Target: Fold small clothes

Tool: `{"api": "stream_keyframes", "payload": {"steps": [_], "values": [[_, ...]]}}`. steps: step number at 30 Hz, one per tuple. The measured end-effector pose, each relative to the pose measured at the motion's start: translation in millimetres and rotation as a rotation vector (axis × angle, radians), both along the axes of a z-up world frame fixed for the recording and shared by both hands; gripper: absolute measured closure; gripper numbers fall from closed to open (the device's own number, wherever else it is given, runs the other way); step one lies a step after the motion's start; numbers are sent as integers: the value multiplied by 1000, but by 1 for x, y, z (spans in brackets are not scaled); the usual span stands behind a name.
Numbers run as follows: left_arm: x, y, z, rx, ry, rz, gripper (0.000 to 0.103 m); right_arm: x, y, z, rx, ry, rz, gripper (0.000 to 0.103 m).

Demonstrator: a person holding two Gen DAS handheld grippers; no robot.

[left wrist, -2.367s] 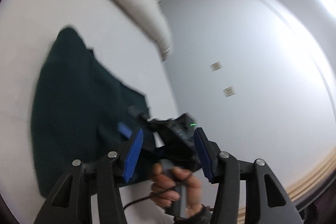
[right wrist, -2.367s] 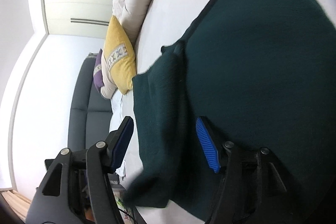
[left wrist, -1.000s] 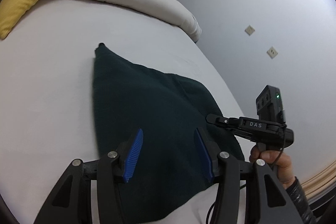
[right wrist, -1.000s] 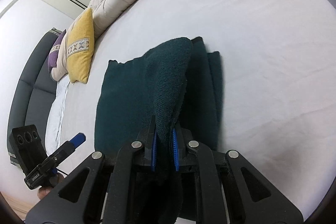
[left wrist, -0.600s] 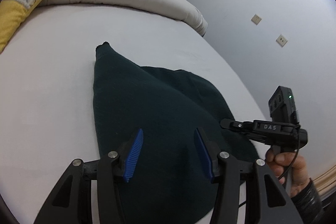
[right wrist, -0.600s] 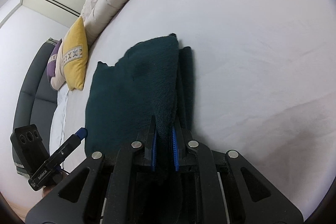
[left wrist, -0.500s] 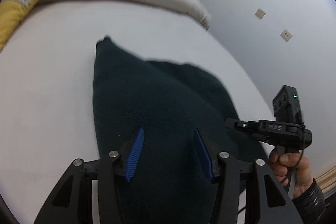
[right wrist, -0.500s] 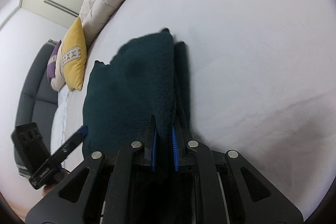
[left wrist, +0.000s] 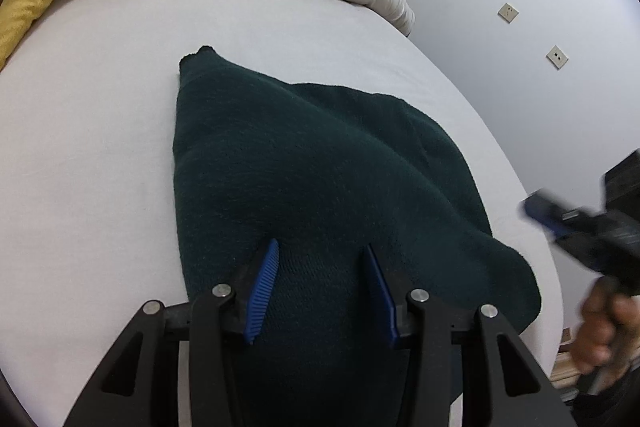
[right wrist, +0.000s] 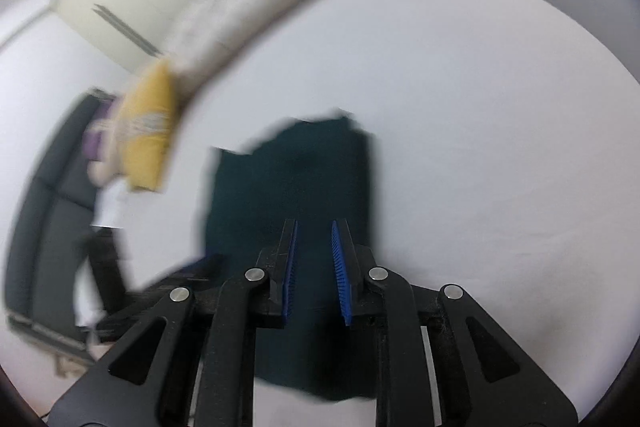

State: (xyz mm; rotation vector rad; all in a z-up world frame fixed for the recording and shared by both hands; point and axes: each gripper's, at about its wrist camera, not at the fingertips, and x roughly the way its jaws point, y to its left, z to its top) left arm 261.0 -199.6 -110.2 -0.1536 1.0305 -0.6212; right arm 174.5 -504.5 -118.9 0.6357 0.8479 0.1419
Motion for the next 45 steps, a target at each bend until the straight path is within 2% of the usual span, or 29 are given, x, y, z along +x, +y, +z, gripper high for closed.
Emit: {"api": "stream_keyframes", "payload": {"steps": [2, 4, 7, 8, 10, 12, 13, 16, 22, 24, 25, 26, 28, 30, 33, 36, 38, 40, 41, 42, 45], "values": [[-1, -2, 1, 22, -12, -3, 56, 5, 19, 6, 24, -12, 93, 86], [-2, -4, 1, 40, -21, -8, 56, 11, 31, -4, 26, 25, 141, 86], [0, -4, 0, 50, -21, -14, 56, 13, 33, -60, 74, 196, 128, 89], [-1, -5, 0, 57, -23, -20, 56, 8, 31, -74, 96, 212, 129, 89], [-3, -7, -1, 73, -39, -31, 55, -9, 26, -88, 146, 180, 137, 93], [-3, -7, -1, 75, -42, -34, 55, -24, 19, -94, 150, 171, 127, 95], [-3, -8, -1, 78, -44, -34, 55, -31, 15, -96, 150, 165, 121, 103], [-5, -11, -1, 99, -59, -38, 55, -47, 0, -105, 172, 169, 94, 103], [-7, -14, 0, 123, -86, -43, 54, -73, -4, -98, 98, 189, 101, 103], [-9, -14, 0, 130, -94, -46, 54, -67, 5, -74, 32, 209, 99, 101], [-8, -15, 0, 132, -97, -47, 54, -66, 7, -58, -1, 192, 94, 95], [-8, -14, -1, 132, -98, -46, 54, -64, 6, -44, -17, 175, 89, 95], [-8, -15, -1, 135, -100, -46, 54, -53, 4, -13, -5, 96, 94, 95], [-8, -15, -1, 141, -104, -47, 54, -35, 4, 4, 10, 60, 122, 95], [-8, -14, -1, 145, -106, -47, 54, 8, 21, 11, 17, 45, 210, 95], [-9, -13, -1, 147, -109, -52, 54, 55, 41, -5, 59, 93, 268, 94], [-10, -13, -1, 145, -110, -54, 54, 86, 54, -25, 62, 157, 301, 88], [-10, -12, -2, 142, -111, -59, 54, 107, 56, -47, 9, 230, 267, 90], [-10, -11, -2, 142, -112, -61, 54, 116, 52, -59, 34, 253, 252, 91], [-10, -11, -2, 140, -115, -62, 54, 124, 43, -65, 101, 242, 228, 92], [-10, -11, -3, 136, -119, -66, 54, 136, 18, -65, 183, 204, 149, 94]]}}
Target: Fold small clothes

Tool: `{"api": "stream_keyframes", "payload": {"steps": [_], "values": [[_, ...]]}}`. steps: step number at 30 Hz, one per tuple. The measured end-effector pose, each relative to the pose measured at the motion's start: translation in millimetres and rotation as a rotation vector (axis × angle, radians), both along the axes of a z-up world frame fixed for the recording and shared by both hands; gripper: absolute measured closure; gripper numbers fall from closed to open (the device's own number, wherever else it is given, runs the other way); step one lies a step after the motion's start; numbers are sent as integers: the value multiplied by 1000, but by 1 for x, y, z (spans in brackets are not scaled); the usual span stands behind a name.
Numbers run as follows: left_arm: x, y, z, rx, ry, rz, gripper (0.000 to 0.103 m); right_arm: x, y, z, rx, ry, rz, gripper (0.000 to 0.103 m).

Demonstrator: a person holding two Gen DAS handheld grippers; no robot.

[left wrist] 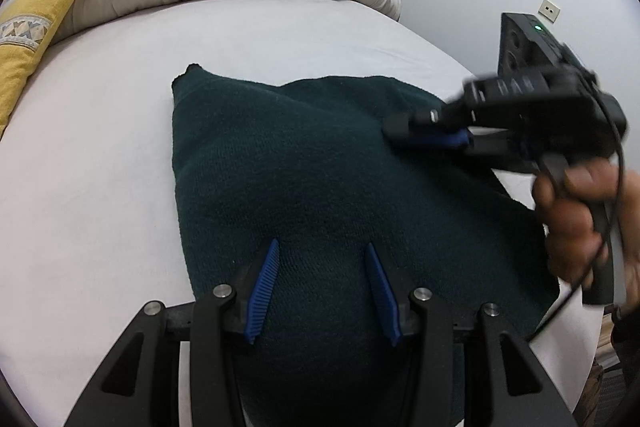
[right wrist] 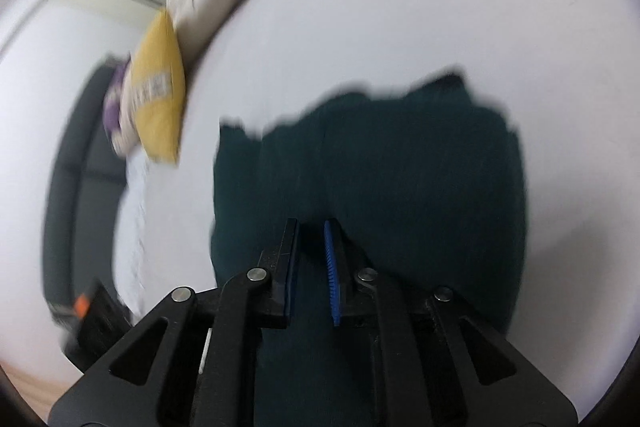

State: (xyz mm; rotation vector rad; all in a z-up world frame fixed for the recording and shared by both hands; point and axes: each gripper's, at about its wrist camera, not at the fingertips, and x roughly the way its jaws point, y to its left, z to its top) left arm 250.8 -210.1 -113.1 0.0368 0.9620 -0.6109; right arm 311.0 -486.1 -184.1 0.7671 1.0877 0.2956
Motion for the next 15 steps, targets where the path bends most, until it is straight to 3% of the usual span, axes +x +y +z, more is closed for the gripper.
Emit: {"api": "stream_keyframes", "payload": {"steps": [2, 9, 12, 14, 15], "values": [[0, 0, 0, 1, -3, 0, 54, 8, -13, -3, 4, 1, -36, 103], [1, 1, 0, -8, 11, -1, 54, -5, -54, -19, 110, -39, -176, 103], [2, 10, 6, -55, 38, 4, 55, -27, -79, -14, 65, -33, -286, 103], [2, 16, 15, -63, 46, 29, 63, -44, -78, 6, -80, -35, -299, 91], [1, 20, 23, -56, 41, 52, 65, -54, -75, 18, -145, -45, -289, 91]]}}
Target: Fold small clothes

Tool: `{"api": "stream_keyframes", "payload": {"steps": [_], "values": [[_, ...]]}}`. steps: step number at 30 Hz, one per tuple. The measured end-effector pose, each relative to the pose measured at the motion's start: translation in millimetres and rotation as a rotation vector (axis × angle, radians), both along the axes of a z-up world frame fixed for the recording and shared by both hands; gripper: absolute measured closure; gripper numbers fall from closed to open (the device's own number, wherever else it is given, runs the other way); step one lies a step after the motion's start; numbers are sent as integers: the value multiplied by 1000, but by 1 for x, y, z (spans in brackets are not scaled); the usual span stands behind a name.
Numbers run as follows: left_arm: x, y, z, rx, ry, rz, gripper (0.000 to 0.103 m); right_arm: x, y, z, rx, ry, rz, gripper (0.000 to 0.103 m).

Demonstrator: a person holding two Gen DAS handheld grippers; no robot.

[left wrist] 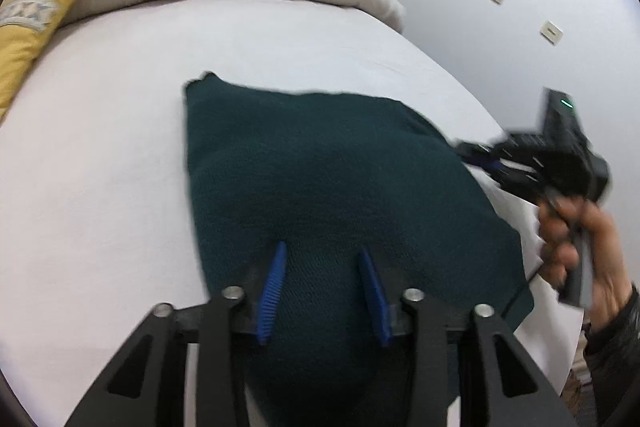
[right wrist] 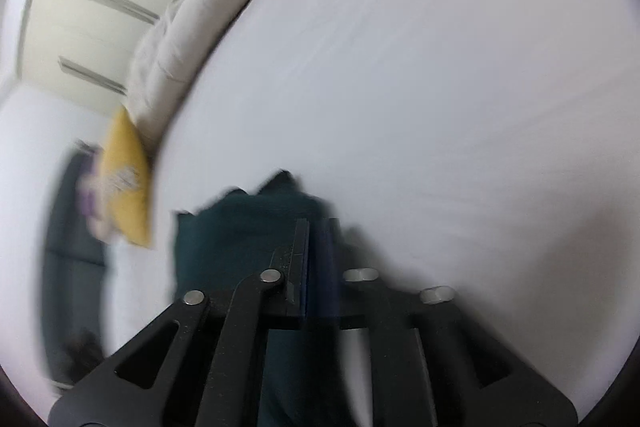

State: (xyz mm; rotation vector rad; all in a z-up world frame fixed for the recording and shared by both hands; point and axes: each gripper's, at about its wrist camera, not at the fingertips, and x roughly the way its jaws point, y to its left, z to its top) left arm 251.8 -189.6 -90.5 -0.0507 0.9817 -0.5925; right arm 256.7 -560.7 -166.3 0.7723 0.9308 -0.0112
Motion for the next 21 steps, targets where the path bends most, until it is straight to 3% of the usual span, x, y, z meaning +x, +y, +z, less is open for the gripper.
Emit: {"api": "stream_keyframes", "payload": {"steps": [5, 9, 10, 11, 14, 17, 21], "values": [[-5, 1, 30, 13, -93, 25, 66, -43, 39, 37, 75, -128, 214, 91], [-7, -17, 10, 70, -59, -1, 66, -53, 74, 21, 95, -87, 340, 90], [-3, -20, -9, 99, -23, -7, 65, -53, 75, 10, 73, -46, 341, 91], [-6, -17, -16, 82, -49, -4, 63, -54, 74, -1, 40, -3, 329, 92], [-9, -11, -19, 53, -63, 4, 63, -69, 61, -17, 113, -45, 311, 96], [-11, -10, -17, 59, -65, 0, 63, -90, 55, -24, 114, -52, 290, 102], [-24, 6, -9, 38, -58, -8, 64, -118, 49, -26, 83, -40, 270, 102]]}}
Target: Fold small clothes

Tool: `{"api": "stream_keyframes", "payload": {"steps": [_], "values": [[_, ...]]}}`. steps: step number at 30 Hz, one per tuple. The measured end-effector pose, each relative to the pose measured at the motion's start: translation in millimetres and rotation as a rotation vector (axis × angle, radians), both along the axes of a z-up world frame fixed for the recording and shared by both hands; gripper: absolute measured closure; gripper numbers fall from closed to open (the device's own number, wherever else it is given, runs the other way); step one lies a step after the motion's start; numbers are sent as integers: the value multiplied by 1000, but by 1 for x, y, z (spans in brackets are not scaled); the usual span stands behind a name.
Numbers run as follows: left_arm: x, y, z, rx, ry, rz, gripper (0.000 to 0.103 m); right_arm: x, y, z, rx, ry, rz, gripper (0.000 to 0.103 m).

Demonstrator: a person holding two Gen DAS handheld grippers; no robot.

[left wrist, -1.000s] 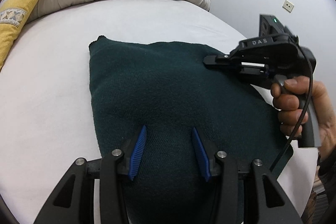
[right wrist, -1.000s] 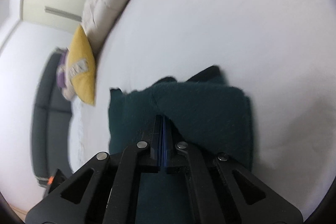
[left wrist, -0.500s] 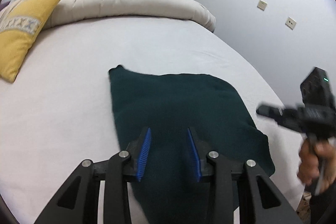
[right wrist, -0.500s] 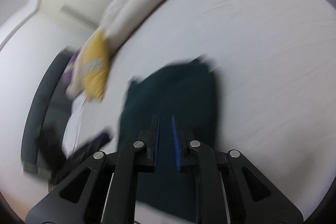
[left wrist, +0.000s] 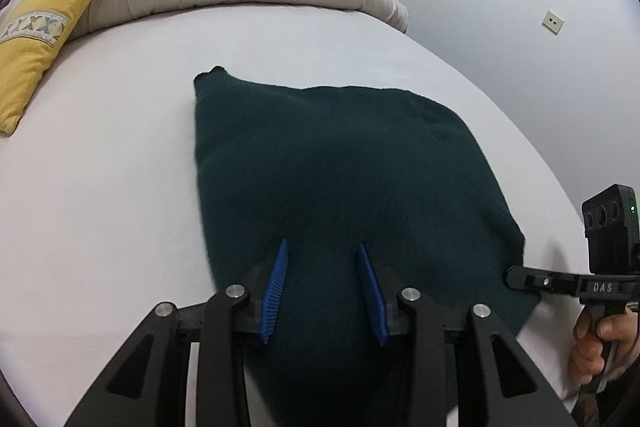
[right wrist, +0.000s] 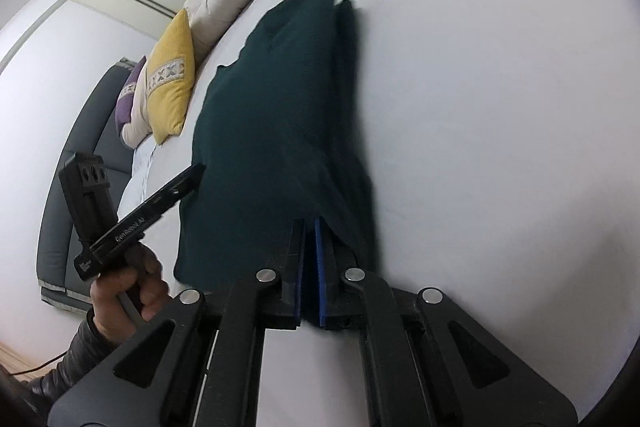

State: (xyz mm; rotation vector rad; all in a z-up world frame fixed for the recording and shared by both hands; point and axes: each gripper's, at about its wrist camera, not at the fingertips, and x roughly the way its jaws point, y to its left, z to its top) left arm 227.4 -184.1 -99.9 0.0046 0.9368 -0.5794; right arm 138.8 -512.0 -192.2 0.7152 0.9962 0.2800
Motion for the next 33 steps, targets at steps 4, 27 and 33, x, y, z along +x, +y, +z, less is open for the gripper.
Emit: {"api": "stream_keyframes", "payload": {"steps": [4, 27, 33], "values": [[-12, 39, 24, -49, -38, 78, 62, -35, -8, 37, -148, -36, -45, 64], [38, 20, -26, -137, 275, 123, 36, 100, 5, -2, -45, 147, -12, 70], [43, 14, -27, -87, 261, 105, 41, 114, 32, 7, -218, 159, 10, 74]]}}
